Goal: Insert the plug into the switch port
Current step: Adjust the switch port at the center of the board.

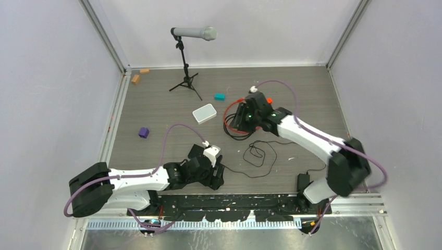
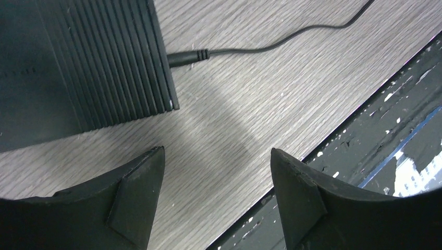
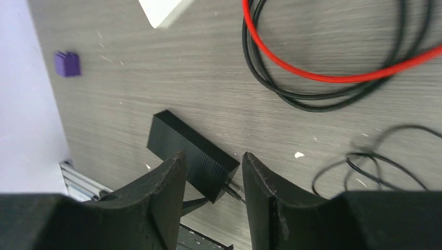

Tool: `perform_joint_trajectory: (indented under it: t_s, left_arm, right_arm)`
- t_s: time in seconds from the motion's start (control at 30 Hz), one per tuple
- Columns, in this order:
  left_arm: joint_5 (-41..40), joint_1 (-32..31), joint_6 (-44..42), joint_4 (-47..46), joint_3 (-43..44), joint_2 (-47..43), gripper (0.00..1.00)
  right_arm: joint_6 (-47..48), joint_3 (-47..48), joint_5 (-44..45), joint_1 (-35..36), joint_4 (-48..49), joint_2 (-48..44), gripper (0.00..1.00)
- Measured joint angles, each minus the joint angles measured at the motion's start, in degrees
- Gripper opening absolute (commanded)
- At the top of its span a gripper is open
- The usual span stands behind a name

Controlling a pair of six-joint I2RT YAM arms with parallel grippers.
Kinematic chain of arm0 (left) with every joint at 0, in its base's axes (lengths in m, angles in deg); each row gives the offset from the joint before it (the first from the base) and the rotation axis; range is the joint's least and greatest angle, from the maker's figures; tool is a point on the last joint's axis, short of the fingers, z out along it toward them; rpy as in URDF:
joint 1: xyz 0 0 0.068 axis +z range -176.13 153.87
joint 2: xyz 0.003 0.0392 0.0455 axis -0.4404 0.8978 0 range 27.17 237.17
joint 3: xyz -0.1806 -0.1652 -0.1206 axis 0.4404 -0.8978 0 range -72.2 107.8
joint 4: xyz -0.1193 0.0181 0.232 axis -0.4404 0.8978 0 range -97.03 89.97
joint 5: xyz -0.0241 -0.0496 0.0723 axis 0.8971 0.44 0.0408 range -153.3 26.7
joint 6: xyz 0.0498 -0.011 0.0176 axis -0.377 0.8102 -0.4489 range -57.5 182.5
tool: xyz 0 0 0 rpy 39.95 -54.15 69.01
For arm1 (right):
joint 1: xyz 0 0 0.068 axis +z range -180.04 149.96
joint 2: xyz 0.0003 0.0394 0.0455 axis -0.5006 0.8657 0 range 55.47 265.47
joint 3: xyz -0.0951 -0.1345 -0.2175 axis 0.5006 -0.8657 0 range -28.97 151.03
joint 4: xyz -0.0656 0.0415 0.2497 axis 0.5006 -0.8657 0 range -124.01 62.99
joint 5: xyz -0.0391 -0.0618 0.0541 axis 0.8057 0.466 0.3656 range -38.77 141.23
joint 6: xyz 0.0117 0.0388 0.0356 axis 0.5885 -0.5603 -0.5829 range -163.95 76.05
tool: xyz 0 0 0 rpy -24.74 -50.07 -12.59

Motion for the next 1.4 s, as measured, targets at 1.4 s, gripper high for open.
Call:
perform_joint_trajectory:
  t_s: [1.4]
  left_arm:
    - [-6.03,1.20,-7.19,-7.08,2.25,5.62,0.80]
  right_arm:
    - [12.57,27.15,-27.56,7.74,8.28,45.07,0.29]
